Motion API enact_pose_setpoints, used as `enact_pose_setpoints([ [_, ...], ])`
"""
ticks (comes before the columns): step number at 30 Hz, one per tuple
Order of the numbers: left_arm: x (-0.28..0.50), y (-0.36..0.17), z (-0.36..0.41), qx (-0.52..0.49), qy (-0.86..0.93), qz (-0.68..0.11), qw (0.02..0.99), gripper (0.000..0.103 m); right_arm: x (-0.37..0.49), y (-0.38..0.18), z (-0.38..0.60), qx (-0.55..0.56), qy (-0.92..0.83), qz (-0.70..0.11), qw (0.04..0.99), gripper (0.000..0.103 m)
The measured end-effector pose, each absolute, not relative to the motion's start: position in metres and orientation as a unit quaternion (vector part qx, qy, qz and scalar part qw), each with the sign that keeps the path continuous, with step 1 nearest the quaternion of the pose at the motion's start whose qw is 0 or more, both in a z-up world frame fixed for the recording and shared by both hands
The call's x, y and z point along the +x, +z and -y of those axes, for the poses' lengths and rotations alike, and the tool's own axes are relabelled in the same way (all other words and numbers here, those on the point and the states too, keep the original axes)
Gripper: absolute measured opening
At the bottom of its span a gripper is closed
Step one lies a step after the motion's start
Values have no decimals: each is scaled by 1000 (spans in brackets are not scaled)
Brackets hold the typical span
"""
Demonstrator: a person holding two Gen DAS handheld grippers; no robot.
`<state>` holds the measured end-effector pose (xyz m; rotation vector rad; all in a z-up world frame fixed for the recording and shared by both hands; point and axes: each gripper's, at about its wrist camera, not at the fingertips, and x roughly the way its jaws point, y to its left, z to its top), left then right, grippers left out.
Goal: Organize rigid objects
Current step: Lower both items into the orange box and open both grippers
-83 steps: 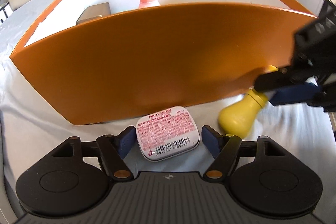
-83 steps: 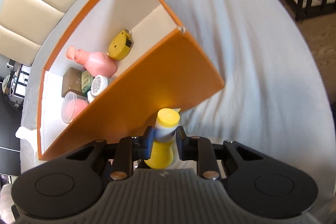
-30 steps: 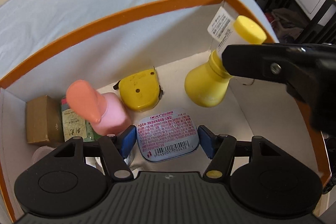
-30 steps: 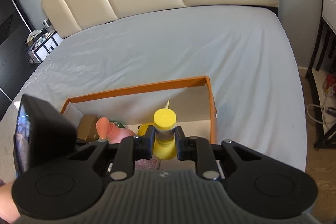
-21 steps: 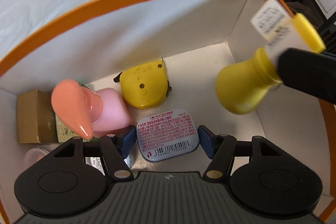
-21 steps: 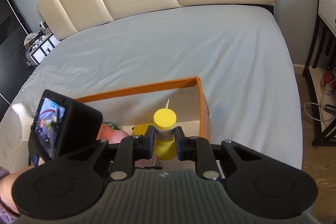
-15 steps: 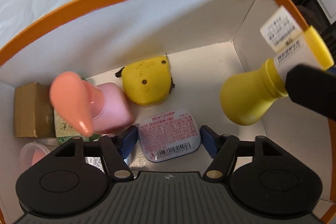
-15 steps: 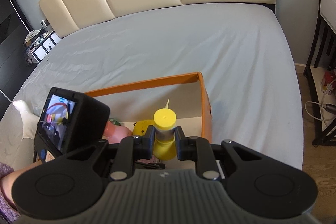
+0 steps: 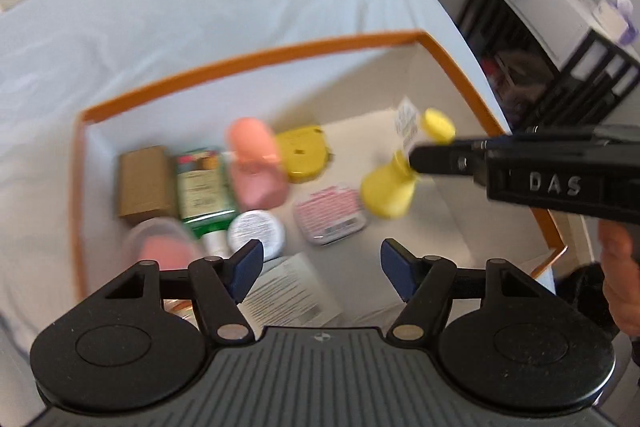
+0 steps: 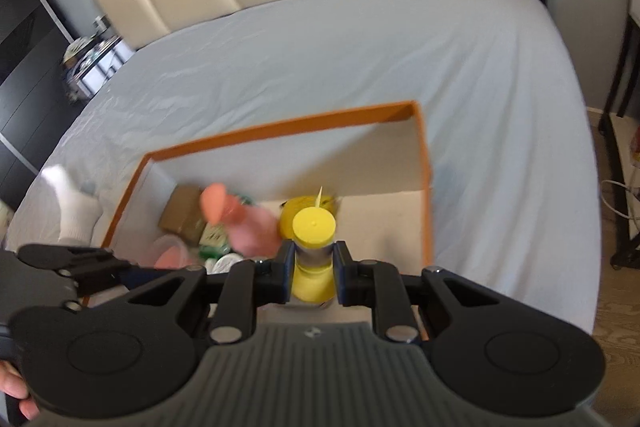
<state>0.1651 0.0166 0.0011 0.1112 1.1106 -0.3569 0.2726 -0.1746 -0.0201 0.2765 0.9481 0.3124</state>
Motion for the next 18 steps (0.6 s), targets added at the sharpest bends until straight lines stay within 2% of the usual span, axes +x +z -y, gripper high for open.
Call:
enact_pose_setpoints([
  [2,159,8,-24,48,-140,-508,849,75,269,-22,163,120,175,-458,863,19],
  [8,150,9,-41,19,-125,-491,862,75,259,-33,123,37,209,-469,857,19],
  [18,128,1,-48,6,-112,-482,869,74,258,-58,99,-40,207,-482,850,20],
])
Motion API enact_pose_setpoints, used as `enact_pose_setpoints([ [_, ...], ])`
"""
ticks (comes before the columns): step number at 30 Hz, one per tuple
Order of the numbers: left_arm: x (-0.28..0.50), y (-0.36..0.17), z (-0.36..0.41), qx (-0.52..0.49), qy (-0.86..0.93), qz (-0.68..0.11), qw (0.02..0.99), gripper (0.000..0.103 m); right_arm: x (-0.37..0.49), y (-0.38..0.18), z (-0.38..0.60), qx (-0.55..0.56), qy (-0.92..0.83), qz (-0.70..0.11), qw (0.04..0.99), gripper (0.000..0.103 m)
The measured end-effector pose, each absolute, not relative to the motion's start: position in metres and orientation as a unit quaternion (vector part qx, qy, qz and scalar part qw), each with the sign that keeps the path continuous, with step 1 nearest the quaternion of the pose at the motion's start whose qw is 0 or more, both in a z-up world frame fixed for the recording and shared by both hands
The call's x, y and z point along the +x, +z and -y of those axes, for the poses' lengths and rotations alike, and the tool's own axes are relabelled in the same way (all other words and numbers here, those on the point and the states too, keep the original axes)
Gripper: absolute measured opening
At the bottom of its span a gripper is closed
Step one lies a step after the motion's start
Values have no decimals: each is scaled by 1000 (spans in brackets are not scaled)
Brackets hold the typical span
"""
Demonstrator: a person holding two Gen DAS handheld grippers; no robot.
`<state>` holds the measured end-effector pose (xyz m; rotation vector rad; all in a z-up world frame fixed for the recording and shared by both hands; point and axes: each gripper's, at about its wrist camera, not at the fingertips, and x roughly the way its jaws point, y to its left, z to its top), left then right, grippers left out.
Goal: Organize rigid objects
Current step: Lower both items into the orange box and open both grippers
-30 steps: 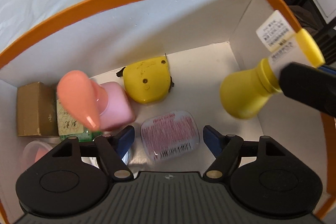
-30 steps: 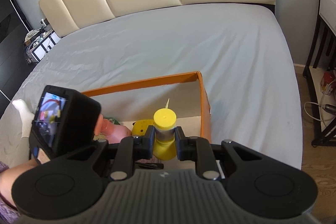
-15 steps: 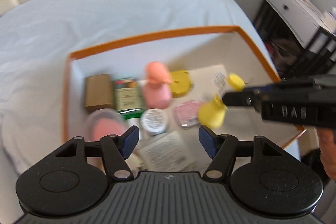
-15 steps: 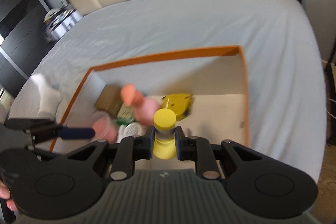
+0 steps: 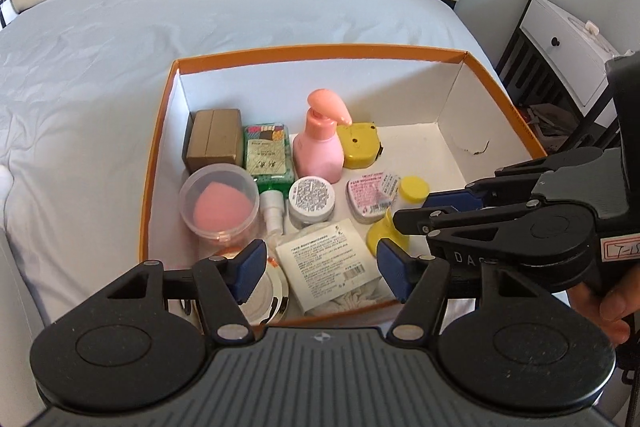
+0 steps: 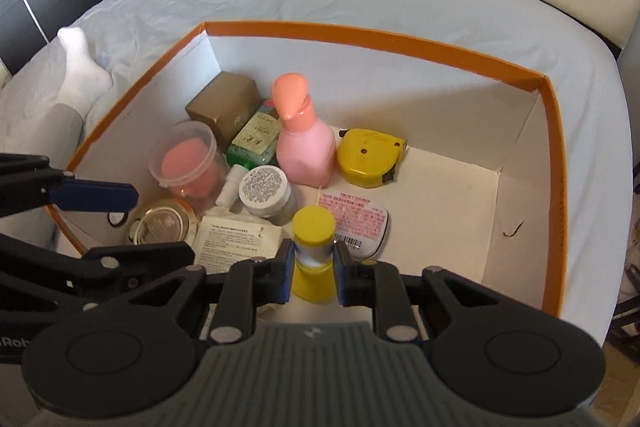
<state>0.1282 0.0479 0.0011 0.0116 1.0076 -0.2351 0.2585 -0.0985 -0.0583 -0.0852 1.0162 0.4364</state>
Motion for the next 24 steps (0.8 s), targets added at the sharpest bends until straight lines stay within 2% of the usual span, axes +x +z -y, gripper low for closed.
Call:
enact_pose_setpoints([
  [6,121,4,-50,-4,-109,-473,874,74,252,-55,100,-41,215,-481,849,21],
  [11,111,17,-50,-9,-115,-436,892,74,245,-41,108,-29,218,-467,856,33],
  [15,96,38,-48,-4,-99,-369,924,74,230,-18,119,-14,223,-434,873,37],
  [17,90,46,-47,-7,-83,-338,937,75,222,-4,127,-6,215,-411,886,42],
  [21,77,60,-46,-12,-52,-292,955,85,205,21,145,10,183,-370,911,43],
  [24,68,66,-43,1,-35,-272,962,87,190,34,156,18,153,-350,924,49],
])
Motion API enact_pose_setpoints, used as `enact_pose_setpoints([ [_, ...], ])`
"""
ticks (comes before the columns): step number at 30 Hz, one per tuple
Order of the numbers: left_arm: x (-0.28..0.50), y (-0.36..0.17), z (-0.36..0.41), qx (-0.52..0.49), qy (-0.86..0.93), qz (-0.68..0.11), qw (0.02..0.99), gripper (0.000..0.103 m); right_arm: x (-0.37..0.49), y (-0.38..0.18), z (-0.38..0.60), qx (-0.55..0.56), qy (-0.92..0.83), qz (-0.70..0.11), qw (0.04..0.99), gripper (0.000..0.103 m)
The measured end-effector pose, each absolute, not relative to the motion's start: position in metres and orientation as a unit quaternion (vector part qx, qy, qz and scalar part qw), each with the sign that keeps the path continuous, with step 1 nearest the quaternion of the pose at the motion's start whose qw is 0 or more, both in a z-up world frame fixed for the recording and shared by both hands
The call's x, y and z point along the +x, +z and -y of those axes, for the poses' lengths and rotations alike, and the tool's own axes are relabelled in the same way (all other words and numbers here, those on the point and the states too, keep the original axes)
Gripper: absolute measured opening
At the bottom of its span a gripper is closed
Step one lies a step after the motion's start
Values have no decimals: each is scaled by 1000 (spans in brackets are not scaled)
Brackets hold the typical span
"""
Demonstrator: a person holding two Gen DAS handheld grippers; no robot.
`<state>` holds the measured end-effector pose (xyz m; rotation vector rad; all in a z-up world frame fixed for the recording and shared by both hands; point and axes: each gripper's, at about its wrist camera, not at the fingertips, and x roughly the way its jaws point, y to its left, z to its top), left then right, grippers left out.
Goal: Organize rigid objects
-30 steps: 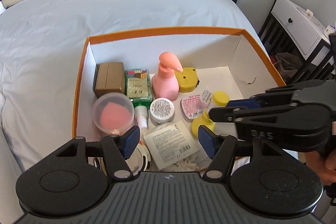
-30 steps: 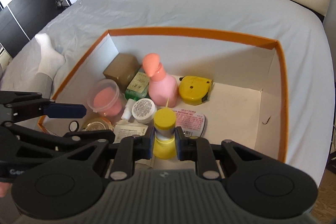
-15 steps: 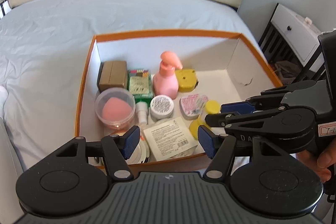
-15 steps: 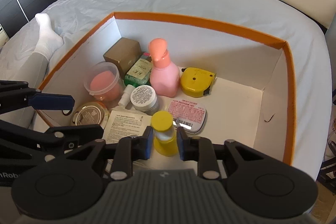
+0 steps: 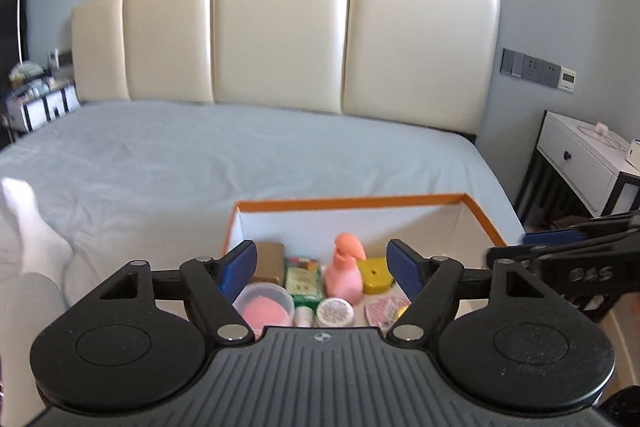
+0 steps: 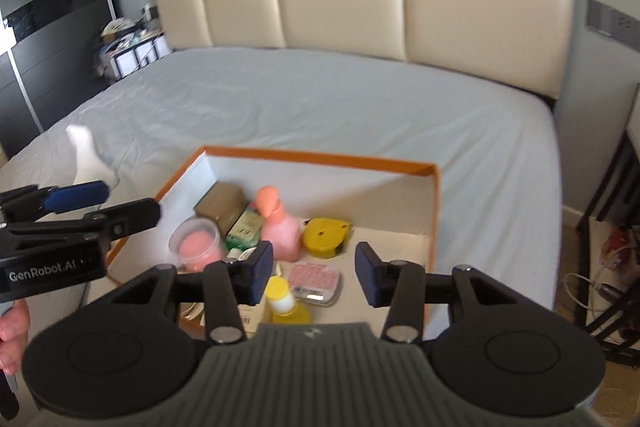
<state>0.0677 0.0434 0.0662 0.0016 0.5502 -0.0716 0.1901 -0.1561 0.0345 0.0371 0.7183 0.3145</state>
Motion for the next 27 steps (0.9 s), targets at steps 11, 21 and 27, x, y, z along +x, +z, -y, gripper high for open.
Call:
enact_pose_setpoints([
  [11,46,46,-28,33,1,-287,957,102,130,35,159,44,91,-335,937,72],
  [21,44,24,-36,19,12,-341,940,103,143,5,142,0,75,-379,922,78],
  [27,46,24,-39,9,16,-347,938,103,148,1,141,2,76,-386,919,78],
])
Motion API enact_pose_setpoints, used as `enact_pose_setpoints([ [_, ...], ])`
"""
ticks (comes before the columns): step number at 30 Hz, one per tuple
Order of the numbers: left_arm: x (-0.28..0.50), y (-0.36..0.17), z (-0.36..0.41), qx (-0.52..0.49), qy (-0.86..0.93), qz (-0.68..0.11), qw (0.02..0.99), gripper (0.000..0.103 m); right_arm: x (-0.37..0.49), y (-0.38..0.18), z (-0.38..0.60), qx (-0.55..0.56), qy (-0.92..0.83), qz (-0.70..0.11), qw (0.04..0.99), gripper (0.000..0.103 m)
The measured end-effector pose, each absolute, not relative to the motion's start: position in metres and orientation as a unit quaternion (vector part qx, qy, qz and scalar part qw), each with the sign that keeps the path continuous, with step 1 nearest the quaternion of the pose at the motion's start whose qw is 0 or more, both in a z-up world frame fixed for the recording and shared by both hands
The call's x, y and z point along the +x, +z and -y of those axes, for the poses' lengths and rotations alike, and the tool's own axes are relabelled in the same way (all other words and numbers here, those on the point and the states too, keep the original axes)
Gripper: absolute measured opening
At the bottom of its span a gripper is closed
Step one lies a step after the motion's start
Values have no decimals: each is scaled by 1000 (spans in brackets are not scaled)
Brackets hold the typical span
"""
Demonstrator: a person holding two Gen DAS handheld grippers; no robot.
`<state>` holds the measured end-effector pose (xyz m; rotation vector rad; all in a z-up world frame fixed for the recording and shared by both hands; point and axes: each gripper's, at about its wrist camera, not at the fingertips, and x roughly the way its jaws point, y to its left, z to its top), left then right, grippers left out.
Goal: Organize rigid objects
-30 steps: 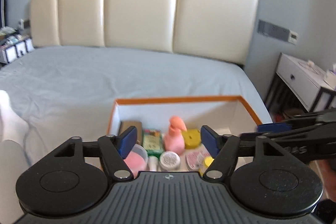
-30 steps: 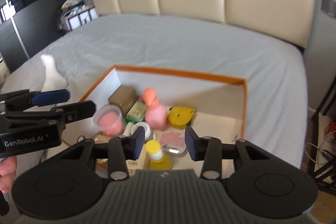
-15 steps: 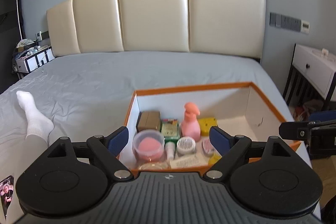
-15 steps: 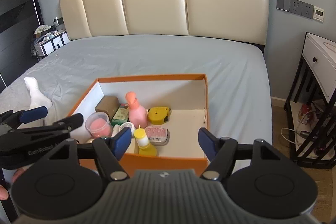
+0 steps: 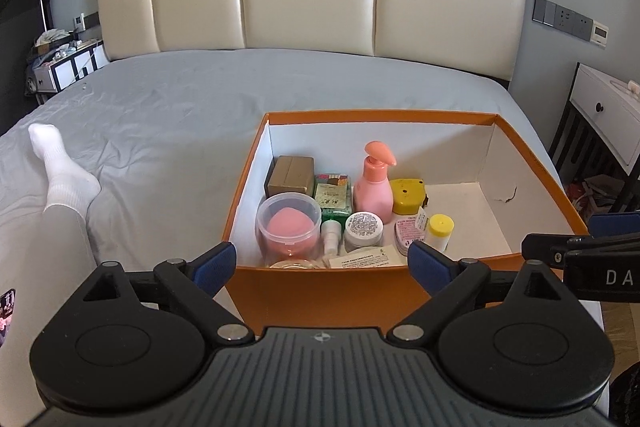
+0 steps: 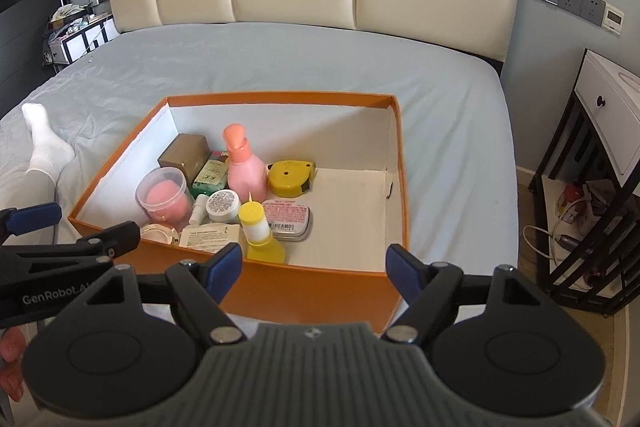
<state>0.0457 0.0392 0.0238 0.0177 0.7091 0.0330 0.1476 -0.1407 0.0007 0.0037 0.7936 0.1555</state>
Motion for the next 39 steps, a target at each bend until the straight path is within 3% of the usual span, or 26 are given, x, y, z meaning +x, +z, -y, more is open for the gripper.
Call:
enact_pose_setpoints([
  [39,44,25,-39,10,13,-357,934,103,149,-1,142,1,74,-400,913,78],
])
